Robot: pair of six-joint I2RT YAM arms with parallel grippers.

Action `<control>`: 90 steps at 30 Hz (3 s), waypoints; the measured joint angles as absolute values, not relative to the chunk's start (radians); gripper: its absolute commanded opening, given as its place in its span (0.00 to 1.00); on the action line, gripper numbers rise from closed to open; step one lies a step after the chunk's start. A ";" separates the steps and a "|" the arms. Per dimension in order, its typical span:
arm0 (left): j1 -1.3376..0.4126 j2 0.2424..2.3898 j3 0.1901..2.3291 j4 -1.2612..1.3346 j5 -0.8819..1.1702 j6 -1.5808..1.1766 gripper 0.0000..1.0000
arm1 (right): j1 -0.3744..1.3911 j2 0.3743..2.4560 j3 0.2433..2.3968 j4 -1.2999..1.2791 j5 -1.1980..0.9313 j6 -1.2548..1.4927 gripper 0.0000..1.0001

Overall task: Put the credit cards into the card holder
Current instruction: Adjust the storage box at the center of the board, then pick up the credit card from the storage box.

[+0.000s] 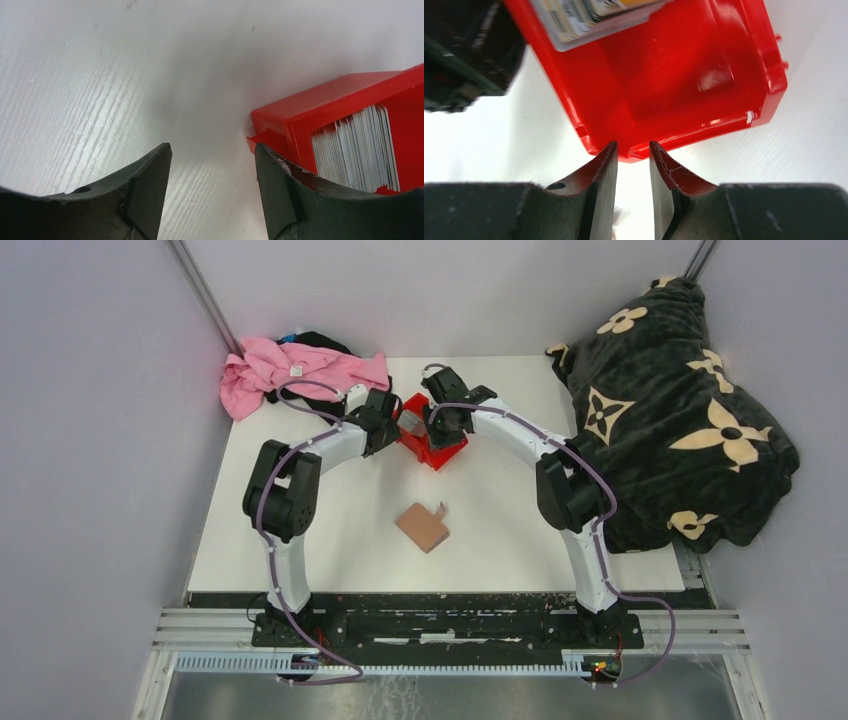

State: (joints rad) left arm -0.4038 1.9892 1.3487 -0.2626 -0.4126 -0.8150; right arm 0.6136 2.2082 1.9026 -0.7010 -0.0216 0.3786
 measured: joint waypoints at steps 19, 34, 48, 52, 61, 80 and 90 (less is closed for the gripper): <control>-0.381 1.989 1.323 -0.255 -0.380 -0.817 0.70 | 0.605 2.368 2.299 -0.756 -0.070 0.332 0.57; -0.377 1.955 1.282 -0.256 -0.356 -0.817 0.70 | 0.563 2.579 2.526 -0.717 -0.186 0.306 0.64; -0.372 1.955 1.282 -0.256 -0.356 -0.816 0.70 | 0.529 2.642 2.566 -0.674 -0.244 0.299 0.60; -0.368 1.956 1.291 -0.257 -0.355 -0.816 0.70 | 0.521 2.642 2.554 -0.659 -0.266 0.301 0.57; -0.365 1.980 1.336 -0.251 -0.308 -0.816 0.68 | 0.508 2.602 2.451 -0.587 -0.307 0.310 0.52; -0.366 1.987 1.335 -0.229 -0.260 -0.816 0.67 | 0.508 2.527 2.357 -0.611 -0.310 0.310 0.46; -0.367 1.987 1.334 -0.229 -0.260 -0.816 0.67 | 0.508 2.516 2.357 -0.646 -0.310 0.315 0.42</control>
State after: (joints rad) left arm -0.3672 1.9873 1.3342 -0.2291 -0.2600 -0.8158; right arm 0.5083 2.5156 2.3573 -0.6456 -0.3103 0.3153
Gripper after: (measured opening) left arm 0.675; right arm 0.429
